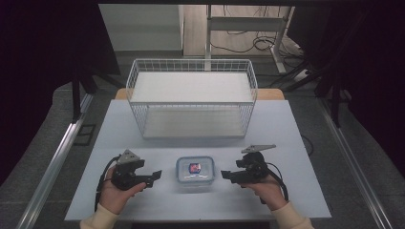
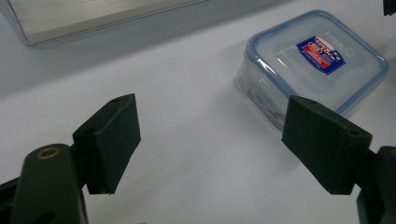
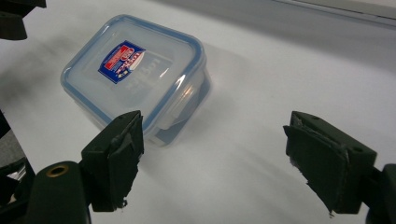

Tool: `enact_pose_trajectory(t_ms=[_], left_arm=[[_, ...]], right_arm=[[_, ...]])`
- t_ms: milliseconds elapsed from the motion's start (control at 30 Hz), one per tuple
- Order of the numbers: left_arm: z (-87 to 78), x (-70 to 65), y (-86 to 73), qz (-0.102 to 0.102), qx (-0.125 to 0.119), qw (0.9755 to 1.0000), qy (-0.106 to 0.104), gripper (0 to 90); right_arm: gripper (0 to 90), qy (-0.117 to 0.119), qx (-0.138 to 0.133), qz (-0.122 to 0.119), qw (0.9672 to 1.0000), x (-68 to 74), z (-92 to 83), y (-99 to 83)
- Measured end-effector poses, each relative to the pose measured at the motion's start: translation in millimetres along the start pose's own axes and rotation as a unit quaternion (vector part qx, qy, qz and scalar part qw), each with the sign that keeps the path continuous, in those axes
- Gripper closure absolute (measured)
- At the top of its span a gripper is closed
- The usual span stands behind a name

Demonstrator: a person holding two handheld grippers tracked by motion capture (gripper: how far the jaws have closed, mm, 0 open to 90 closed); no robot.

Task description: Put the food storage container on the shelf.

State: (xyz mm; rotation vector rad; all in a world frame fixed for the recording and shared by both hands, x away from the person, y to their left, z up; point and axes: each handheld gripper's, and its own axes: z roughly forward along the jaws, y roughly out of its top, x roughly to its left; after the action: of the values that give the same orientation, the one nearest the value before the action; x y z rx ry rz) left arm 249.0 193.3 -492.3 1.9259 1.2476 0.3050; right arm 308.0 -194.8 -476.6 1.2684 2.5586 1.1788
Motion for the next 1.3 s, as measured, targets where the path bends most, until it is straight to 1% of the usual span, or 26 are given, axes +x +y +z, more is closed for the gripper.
enact_pose_trajectory(t_ms=[67,100,167,233,267,300,333,367,400,467,567,667,700,733,767,800,833,867,900,933,967,1067,1200,1233,1267,1300], left_arm=[[1.1,-0.2,0.1,-0.005,-0.002,1.0000,0.003,20.6],[0.8,0.5,1.3,-0.008,-0.003,1.0000,-0.003,19.8],[0.8,0.8,2.2,-0.012,-0.003,0.9999,-0.005,17.9],[2.1,2.4,5.7,-0.034,-0.004,0.9990,-0.030,16.9],[2.1,2.4,5.7,-0.034,-0.004,0.9990,-0.030,17.1],[3.8,2.0,7.1,-0.038,-0.002,0.9986,-0.038,17.1],[9.3,-0.4,10.4,-0.042,0.008,0.9979,-0.049,17.1],[9.3,-0.4,10.4,-0.042,0.008,0.9979,-0.049,17.0],[12.5,-1.9,12.1,-0.047,0.011,0.9971,-0.058,16.7],[21.7,-7.4,16.5,-0.052,0.023,0.9958,-0.071,15.2],[27.6,-9.9,17.5,-0.056,0.030,0.9958,-0.066,12.1],[29.8,-8.0,16.5,-0.063,0.034,0.9952,-0.067,11.0],[30.8,-7.1,16.2,-0.068,0.034,0.9944,-0.073,10.4],[34.0,-5.4,16.7,-0.076,0.039,0.9927,-0.085,9.5],[34.0,-5.4,16.7,-0.076,0.039,0.9927,-0.085,9.3],[37.4,-5.7,18.4,-0.083,0.041,0.9909,-0.098,9.1],[37.4,-5.7,18.4,-0.083,0.041,0.9909,-0.098,8.9],[42.5,-6.3,20.1,-0.088,0.044,0.9889,-0.111,8.4],[42.5,-6.3,20.1,-0.088,0.044,0.9889,-0.111,8.4],[48.1,-4.7,21.1,-0.099,0.046,0.9862,-0.125,7.7],[50.4,-3.8,21.5,-0.103,0.049,0.9853,-0.127,6.9],[53.4,-3.4,22.0,-0.105,0.050,0.9851,-0.127,7.3],[62.8,-2.2,23.0,-0.133,0.051,0.9776,-0.155,9.4],[65.8,-2.7,23.0,-0.137,0.052,0.9756,-0.163,12.6],[71.2,-5.5,22.4,-0.140,0.059,0.9727,-0.176,13.5],[71.2,-5.5,22.4,-0.140,0.059,0.9727,-0.176,14.1]], right_arm=[[19.0,0.003,0.001,0.002,1.0000,0.8,1.4,0.3],[19.0,0.007,0.001,0.002,1.0000,0.7,1.9,0.5],[19.0,0.011,-0.001,0.005,0.9999,0.6,2.2,0.7],[19.0,0.017,-0.004,0.012,0.9998,0.4,2.9,1.0],[19.0,0.017,-0.004,0.012,0.9998,0.4,2.9,1.0],[18.5,0.019,-0.005,0.017,0.9997,0.3,3.5,1.4],[17.0,0.018,-0.008,0.032,0.9993,0.1,5.8,3.0],[17.0,0.020,-0.009,0.038,0.9991,0.0,7.4,4.0],[17.0,0.025,-0.010,0.043,0.9987,0.6,9.4,5.0],[17.0,0.033,-0.007,0.044,0.9985,2.4,13.9,6.9],[16.9,0.038,0.001,0.042,0.9984,4.8,18.8,8.1],[16.9,0.041,0.005,0.040,0.9983,5.0,21.2,7.8],[16.9,0.043,0.006,0.040,0.9982,4.9,22.3,7.7],[16.9,0.049,0.009,0.043,0.9978,4.8,25.1,8.2],[16.9,0.049,0.009,0.043,0.9978,4.8,25.1,8.2],[16.9,0.054,0.014,0.047,0.9974,5.5,29.0,9.6],[16.9,0.054,0.014,0.047,0.9974,5.5,29.0,9.6],[16.9,0.058,0.017,0.049,0.9970,7.1,32.8,11.2],[16.9,0.058,0.017,0.049,0.9970,7.1,32.8,11.2],[16.9,0.065,0.019,0.054,0.9963,9.0,37.3,13.2],[16.9,0.070,0.021,0.057,0.9957,9.9,39.4,14.0],[16.9,0.074,0.023,0.063,0.9950,10.5,43.4,15.5],[17.3,0.077,0.031,0.072,0.9939,9.1,52.9,15.9],[17.8,0.083,0.036,0.080,0.9927,9.0,57.8,14.9],[18.0,0.085,0.038,0.080,0.9925,9.5,60.0,14.4],[18.0,0.085,0.038,0.080,0.9925,9.5,60.0,14.4]])
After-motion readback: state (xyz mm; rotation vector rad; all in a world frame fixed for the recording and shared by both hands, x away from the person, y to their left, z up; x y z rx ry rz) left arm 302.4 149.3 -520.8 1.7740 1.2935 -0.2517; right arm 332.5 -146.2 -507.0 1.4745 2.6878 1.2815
